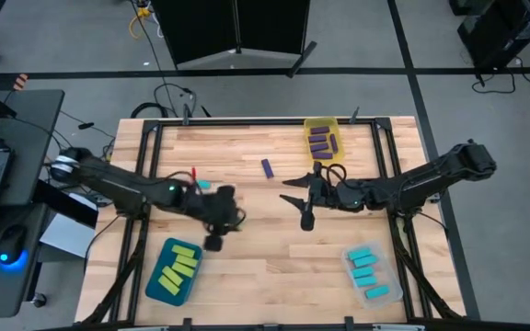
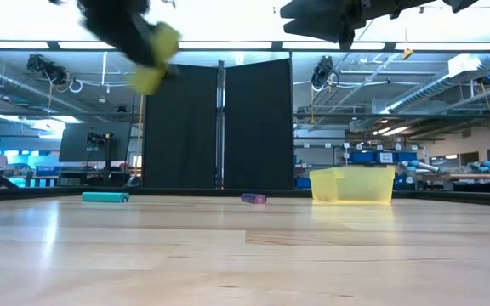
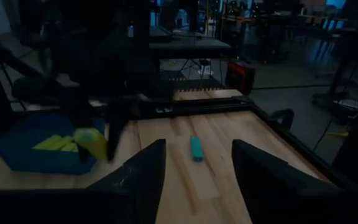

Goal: Sort blocks
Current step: Put the green block into the blue bin

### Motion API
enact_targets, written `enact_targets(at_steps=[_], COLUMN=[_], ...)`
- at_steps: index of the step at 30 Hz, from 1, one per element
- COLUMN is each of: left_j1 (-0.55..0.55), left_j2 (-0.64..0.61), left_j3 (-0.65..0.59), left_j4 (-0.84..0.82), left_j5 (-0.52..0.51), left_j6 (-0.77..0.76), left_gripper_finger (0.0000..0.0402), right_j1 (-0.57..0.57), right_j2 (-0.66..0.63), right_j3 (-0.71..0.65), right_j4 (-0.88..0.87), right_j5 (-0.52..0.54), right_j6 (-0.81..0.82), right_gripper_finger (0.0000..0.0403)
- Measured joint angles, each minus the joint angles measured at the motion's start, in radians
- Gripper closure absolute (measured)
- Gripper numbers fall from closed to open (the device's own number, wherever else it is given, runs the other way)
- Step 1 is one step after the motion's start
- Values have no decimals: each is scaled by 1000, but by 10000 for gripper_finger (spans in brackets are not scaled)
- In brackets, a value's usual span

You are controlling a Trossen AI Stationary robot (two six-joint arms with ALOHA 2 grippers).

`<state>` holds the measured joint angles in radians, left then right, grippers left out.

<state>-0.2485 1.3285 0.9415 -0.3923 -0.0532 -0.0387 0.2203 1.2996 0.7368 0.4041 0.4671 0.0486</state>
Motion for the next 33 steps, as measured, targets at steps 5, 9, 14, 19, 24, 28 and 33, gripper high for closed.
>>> enact_targets(at_steps=[5,9,14,19,24,28,33], left_j1=[-164,-318,-508,-588,-596,-586,-582], left_j2=[-16,-16,-13,-13,-13,-13,-13], left_j3=[85,86,86,57,-68,-135,-148], left_j4=[-369,-537,-569,-558,-480,-430,-414], left_j5=[-5,-1,-12,-84,-68,-44,-10], left_j6=[-189,-423,-667,-833,-863,-867,-871], left_gripper_finger=[285,285,285,285,285,285,281], right_j1=[-1,-1,-7,-20,-23,-23,-37], right_j2=[-12,0,15,16,22,24,24], right_j3=[0,0,0,0,0,0,0], right_j4=[-16,-23,-33,-60,-65,-69,-85], right_j5=[0,0,-1,-5,-5,-8,-8], right_j6=[-9,-38,-73,-70,-50,-23,-15], right_gripper_finger=[238,259,281,297,310,318,320])
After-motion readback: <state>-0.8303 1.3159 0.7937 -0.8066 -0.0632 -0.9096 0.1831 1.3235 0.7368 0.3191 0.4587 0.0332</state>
